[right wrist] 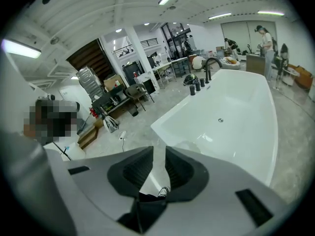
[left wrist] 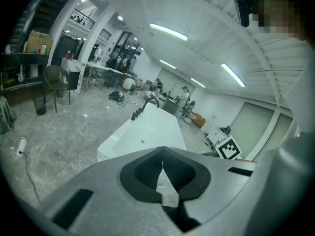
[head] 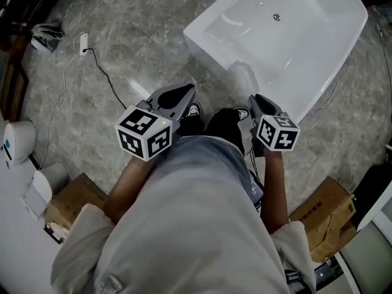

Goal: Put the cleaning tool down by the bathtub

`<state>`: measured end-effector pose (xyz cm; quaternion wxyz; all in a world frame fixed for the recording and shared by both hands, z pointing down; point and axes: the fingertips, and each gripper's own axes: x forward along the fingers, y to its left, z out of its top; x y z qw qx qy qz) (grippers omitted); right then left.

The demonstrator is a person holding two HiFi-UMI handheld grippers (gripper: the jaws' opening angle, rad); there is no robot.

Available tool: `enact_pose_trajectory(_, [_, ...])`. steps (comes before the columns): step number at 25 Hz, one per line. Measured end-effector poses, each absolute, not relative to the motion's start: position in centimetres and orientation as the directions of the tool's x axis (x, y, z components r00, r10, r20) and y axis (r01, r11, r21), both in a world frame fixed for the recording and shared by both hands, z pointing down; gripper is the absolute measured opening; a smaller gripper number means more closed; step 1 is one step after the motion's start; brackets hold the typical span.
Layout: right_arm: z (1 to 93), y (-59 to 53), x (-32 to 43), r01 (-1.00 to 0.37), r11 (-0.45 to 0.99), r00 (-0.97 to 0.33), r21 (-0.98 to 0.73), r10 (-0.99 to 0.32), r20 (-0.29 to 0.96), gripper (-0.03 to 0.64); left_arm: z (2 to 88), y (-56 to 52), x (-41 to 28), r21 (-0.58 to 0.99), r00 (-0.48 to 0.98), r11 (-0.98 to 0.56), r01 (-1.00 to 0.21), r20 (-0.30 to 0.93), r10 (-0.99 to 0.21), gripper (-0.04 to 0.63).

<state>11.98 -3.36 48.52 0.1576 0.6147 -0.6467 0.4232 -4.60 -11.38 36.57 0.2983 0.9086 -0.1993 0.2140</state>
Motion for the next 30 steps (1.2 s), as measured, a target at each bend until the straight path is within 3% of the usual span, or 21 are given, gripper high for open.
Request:
enact_pose_trajectory(25, [41.5,-0.4,9.4,-0.918,-0.172,-0.109,-0.358,-0.759,0.642,0.074,35.7,-10.2,-3.7,0.453,0.876,-0.809,-0.376,0.459,-0.15,0.005])
enact_pose_trajectory(30, [40.8,0.6,9.5,-0.917,-0.202,-0.065,-0.345,-0.777,0.626,0.049,35.5,-9.3,-4.2,0.447,0.878,-0.816,-0.367,0.457,-0.144,0.005])
